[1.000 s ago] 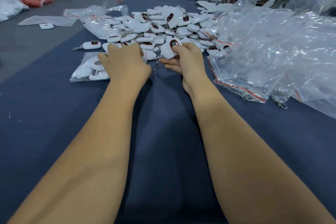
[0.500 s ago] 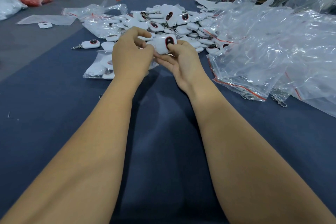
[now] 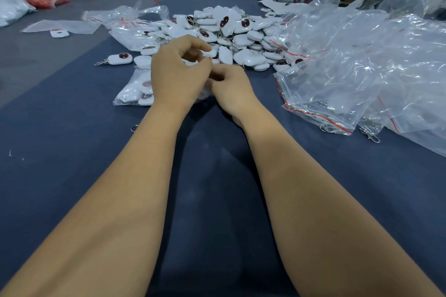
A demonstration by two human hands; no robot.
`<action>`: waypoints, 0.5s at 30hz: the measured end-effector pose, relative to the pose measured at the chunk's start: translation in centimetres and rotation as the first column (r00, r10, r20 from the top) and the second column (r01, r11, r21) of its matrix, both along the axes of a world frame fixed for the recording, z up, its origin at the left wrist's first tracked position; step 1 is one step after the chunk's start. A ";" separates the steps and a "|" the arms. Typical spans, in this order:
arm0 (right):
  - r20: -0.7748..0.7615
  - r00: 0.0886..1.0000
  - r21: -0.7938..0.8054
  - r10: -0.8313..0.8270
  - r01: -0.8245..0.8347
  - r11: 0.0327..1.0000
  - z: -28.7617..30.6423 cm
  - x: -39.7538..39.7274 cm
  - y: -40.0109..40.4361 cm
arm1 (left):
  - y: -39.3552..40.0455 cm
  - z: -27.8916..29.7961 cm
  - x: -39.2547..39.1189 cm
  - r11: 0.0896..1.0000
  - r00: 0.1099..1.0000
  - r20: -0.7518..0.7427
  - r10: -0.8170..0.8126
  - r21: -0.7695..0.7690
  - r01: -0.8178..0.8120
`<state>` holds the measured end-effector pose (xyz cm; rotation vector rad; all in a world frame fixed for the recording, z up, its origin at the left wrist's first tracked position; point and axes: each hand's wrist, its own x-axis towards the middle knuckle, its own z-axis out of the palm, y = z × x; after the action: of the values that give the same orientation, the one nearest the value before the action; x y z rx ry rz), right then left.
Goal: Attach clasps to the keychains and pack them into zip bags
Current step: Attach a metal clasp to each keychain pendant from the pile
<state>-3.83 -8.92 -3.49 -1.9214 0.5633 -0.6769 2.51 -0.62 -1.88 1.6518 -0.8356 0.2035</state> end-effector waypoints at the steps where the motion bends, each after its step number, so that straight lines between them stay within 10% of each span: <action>1: -0.106 0.994 -0.085 0.024 -0.033 0.996 0.0 0.3 0.1 | 0.0 0.0 0.0 1.000 1.000 0.010 -0.001 0.011 0.001; 3: -0.262 0.965 -0.214 -0.001 -0.057 0.975 0.1 0.7 0.4 | -0.1 -0.2 -0.1 0.999 1.000 0.029 0.001 0.046 -0.002; 7: -0.082 0.995 -0.110 -0.059 0.050 0.993 0.3 0.0 0.4 | -0.3 -0.6 0.2 0.981 0.998 0.062 0.029 0.191 -0.041; 15: -0.166 0.937 -0.275 -0.306 0.254 0.927 -0.2 -1.6 -3.3 | -0.4 -1.5 0.5 0.722 0.900 0.410 0.147 0.578 -0.381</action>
<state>-5.38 -12.26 -3.71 -2.1857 0.9372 -0.7638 3.04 -1.06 -3.40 2.4576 -0.9846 0.4513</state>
